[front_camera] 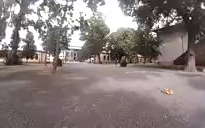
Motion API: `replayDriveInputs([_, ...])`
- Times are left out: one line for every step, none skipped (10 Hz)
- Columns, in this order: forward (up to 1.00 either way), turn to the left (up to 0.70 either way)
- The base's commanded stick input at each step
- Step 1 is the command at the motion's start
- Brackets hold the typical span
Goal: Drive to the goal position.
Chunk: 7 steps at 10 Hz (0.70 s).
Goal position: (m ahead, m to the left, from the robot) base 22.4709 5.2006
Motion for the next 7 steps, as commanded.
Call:
replayDriveInputs([0.7, 0.0])
replayDriveInputs([0.7, 0.0])
replayDriveInputs([0.7, 0.0])
replayDriveInputs([0.7, 0.0])
replayDriveInputs([0.7, 0.0])
replayDriveInputs([0.7, 0.0])
replayDriveInputs([0.7, 0.0])
